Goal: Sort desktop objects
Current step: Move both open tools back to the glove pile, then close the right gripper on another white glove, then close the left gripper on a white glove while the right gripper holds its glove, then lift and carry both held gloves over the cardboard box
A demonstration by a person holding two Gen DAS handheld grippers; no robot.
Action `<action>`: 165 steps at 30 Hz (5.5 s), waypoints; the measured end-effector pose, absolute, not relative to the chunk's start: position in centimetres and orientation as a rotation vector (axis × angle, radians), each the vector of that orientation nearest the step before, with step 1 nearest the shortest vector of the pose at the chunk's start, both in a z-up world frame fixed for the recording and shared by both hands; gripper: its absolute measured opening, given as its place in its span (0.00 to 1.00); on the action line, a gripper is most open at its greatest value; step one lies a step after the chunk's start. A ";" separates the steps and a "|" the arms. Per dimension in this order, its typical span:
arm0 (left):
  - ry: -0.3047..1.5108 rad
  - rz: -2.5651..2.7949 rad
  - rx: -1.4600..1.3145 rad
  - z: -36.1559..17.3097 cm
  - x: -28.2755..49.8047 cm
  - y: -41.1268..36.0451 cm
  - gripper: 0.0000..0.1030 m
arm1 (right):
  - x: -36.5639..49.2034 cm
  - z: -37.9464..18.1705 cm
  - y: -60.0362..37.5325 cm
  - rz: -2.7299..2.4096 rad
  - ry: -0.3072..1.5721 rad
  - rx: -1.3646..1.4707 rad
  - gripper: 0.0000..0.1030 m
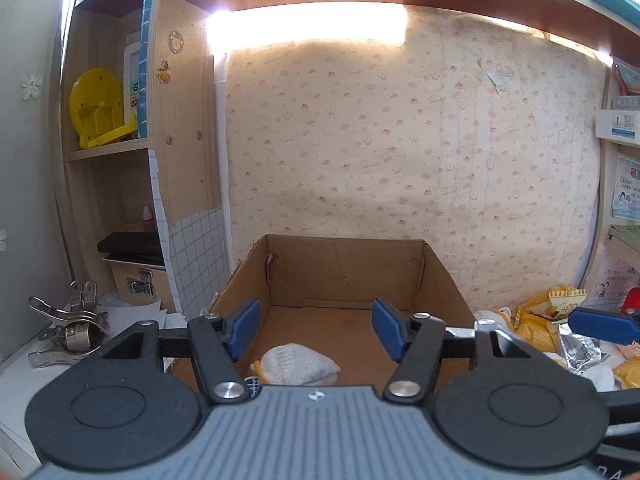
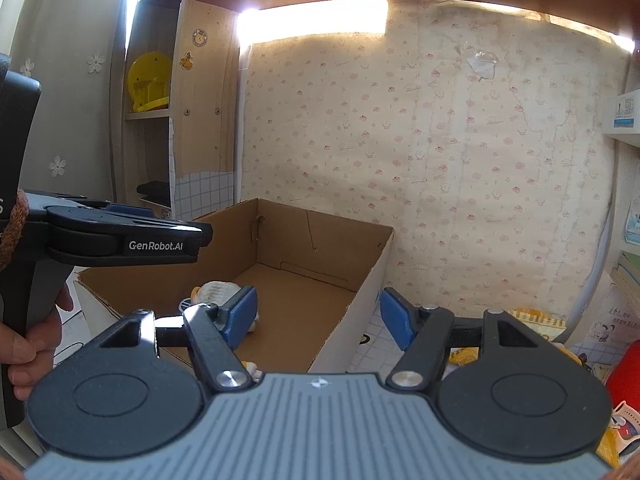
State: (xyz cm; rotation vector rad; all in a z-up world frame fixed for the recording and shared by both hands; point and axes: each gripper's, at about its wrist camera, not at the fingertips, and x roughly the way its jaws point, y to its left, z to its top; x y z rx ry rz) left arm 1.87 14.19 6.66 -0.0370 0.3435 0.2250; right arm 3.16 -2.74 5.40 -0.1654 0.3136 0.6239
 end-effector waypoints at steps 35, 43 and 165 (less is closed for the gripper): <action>0.367 -0.164 0.009 3.2 2.9 -2.4 0.63 | 5.2 -2.8 -16.2 0.306 0.475 -0.168 0.71; 0.403 -0.176 -0.010 1.8 5.4 -3.0 0.66 | 6.3 -3.7 -16.7 0.312 0.481 -0.169 0.75; 0.503 -0.096 0.046 -0.6 8.3 -3.4 0.38 | 4.8 -1.6 -16.1 0.327 0.465 -0.154 0.46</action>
